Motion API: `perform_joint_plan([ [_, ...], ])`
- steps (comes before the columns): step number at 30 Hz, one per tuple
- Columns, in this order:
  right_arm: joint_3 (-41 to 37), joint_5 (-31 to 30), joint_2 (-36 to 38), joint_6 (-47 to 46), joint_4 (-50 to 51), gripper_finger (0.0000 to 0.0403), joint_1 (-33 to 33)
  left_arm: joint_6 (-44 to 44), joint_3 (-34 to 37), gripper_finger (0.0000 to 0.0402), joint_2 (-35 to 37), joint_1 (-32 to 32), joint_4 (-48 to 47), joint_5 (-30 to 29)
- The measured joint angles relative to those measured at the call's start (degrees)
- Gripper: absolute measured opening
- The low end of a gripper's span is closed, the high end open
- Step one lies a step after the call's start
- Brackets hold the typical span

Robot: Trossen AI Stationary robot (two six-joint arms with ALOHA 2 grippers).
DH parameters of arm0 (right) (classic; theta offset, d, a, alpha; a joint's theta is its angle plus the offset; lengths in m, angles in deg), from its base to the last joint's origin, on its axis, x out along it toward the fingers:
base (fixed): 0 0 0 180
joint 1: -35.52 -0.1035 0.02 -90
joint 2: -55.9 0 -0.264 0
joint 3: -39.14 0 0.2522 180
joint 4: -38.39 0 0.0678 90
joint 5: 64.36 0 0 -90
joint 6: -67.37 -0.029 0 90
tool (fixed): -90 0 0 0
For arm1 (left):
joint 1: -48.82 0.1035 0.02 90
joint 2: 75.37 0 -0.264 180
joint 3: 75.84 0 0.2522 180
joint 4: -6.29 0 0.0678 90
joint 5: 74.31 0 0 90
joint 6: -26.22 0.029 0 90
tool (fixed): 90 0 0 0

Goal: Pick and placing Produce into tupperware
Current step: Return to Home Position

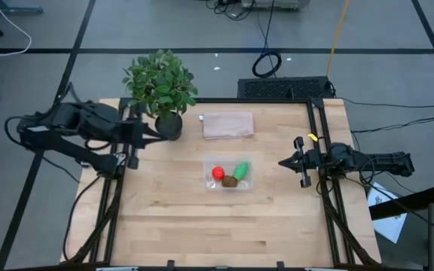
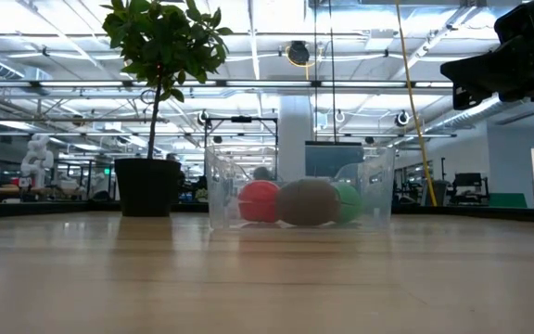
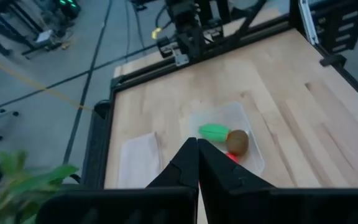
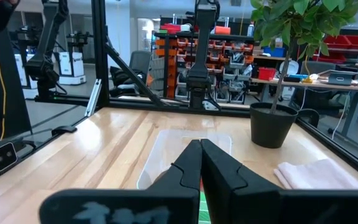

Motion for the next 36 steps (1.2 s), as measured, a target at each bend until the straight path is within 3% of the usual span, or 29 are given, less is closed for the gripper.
perform_joint_plan([
  [10, 0.0, 0.01, 0.0, -0.24, -0.02, 0.0, 0.0, -2.32, 0.04, 0.0001, 7.71, 8.32, -3.03, 0.1],
  [15, -0.02, 0.01, 0.0, -0.2, 0.0, 0.0, 0.0, -5.56, 2.12, 0.0001, 11.58, 10.21, -3.32, 3.67],
  [20, -0.02, 0.03, 0.0, -0.13, 0.0, 0.0, 0.0, -8.98, 9.78, 0.0002, 16.77, 10.22, -2.71, 1.86],
  [27, -0.02, 0.03, 0.02, 0.0, -0.02, 0.0, 0.0, -14.44, 23.55, 0.0001, 24.78, 10.2, 12.66, 4.64],
  [36, -0.01, 0.03, 0.02, 0.0, -0.02, 0.0, -0.01, -19.02, 39.8, 0.0002, 26.2, 10.01, 26.87, 5.46],
])
